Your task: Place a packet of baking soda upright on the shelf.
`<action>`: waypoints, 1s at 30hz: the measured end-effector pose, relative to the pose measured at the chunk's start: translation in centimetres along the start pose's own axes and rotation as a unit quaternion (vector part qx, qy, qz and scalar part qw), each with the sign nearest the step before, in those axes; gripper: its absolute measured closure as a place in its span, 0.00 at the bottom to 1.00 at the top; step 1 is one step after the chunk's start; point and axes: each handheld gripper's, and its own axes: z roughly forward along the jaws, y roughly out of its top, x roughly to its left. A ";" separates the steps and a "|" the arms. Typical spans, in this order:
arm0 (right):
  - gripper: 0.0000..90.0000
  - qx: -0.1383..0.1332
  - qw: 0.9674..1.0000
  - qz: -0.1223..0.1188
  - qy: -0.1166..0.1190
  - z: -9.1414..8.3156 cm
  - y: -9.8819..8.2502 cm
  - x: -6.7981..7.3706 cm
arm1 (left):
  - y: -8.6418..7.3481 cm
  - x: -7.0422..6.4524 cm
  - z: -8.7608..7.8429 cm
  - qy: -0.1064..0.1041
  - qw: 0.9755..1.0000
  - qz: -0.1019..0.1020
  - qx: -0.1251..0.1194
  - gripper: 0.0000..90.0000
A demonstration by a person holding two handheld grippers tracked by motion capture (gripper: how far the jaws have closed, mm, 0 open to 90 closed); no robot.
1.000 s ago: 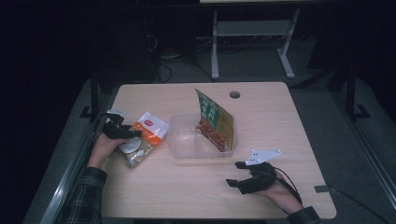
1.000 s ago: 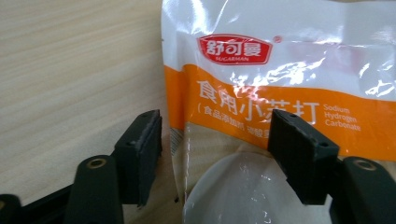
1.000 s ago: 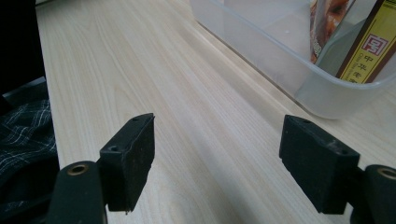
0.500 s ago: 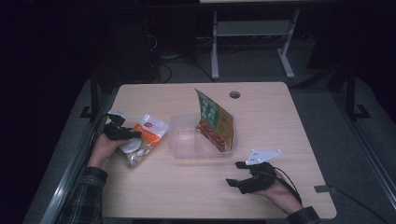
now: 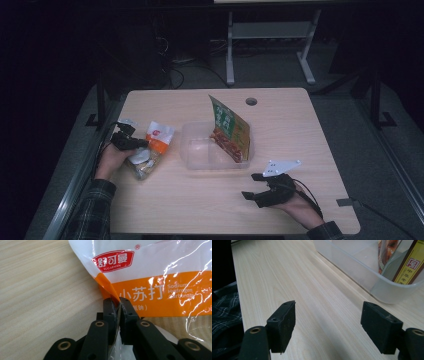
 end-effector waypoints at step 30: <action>0.30 -0.003 1.000 -0.001 -0.004 -0.1 0.1 0.0 | -0.3 -1.6 -6.8 -0.048 0.990 -0.020 -0.133 1.00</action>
